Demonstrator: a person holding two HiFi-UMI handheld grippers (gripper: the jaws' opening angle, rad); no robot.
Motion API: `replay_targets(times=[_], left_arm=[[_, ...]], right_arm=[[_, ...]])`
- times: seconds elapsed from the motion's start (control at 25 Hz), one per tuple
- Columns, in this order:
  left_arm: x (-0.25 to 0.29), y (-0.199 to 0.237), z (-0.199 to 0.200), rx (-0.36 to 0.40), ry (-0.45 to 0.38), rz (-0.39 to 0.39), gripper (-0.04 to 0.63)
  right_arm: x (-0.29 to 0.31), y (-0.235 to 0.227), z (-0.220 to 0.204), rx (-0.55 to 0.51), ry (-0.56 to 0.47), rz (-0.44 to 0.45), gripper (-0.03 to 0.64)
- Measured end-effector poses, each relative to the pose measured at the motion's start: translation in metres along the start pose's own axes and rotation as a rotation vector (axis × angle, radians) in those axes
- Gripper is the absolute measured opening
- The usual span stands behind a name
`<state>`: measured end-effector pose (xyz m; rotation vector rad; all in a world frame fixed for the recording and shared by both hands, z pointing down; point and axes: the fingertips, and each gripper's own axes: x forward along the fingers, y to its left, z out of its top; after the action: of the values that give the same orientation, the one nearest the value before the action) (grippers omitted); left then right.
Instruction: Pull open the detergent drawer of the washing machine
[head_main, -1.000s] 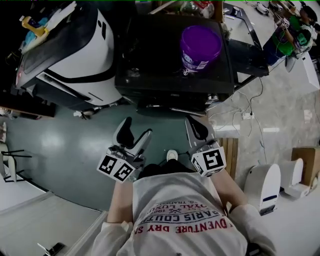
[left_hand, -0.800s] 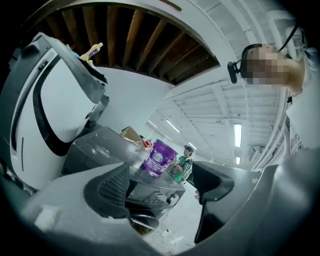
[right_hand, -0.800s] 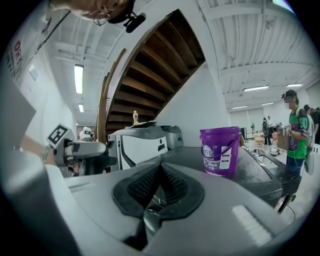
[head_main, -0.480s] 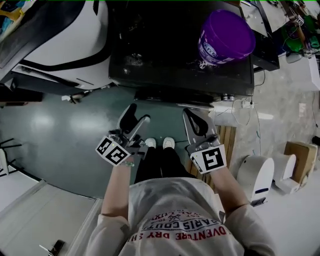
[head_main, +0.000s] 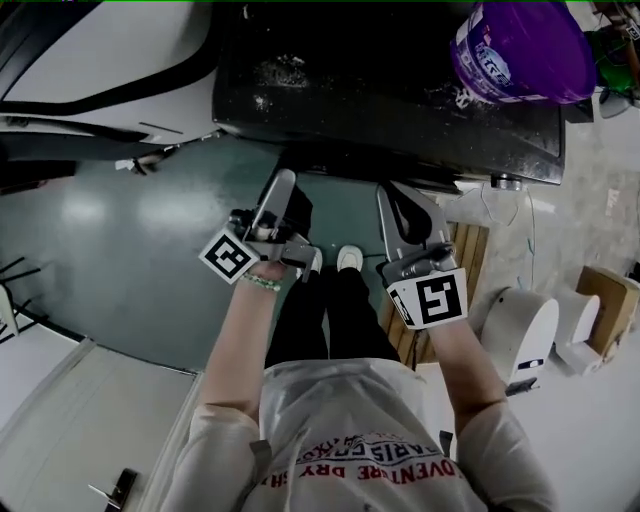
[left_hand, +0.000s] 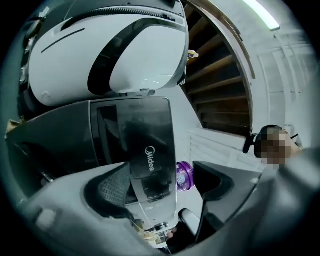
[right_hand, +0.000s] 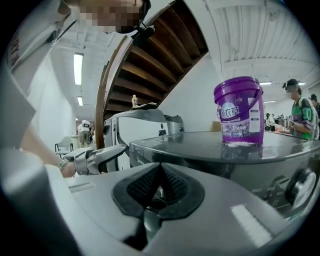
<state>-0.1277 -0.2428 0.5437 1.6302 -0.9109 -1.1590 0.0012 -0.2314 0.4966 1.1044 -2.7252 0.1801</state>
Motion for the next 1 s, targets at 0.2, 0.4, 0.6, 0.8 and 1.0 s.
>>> replay_targets(times=[0.2, 0.4, 0.6, 0.8, 1.0], left_arm=[[0.012, 0.024, 0.008, -0.001, -0.01, -0.014, 0.393], [0.026, 0.027, 0.013, 0.026, 0.014, -0.047, 0.391], [0.03, 0.027, 0.019, -0.047, -0.051, -0.109, 0.344], [0.03, 0.026, 0.023, -0.066, -0.106, -0.132, 0.339], [0.029, 0.027, 0.022, -0.077, -0.098, -0.126, 0.331]], right_arm=[[0.015, 0.004, -0.019, 0.01, 0.015, -0.006, 0.0], [0.021, 0.017, -0.04, -0.007, 0.048, 0.015, 0.0], [0.024, 0.019, -0.049, 0.007, 0.064, 0.008, 0.001], [0.024, 0.02, -0.057, -0.012, 0.082, 0.01, 0.002], [0.022, 0.015, -0.057, 0.007, 0.071, -0.027, 0.002]])
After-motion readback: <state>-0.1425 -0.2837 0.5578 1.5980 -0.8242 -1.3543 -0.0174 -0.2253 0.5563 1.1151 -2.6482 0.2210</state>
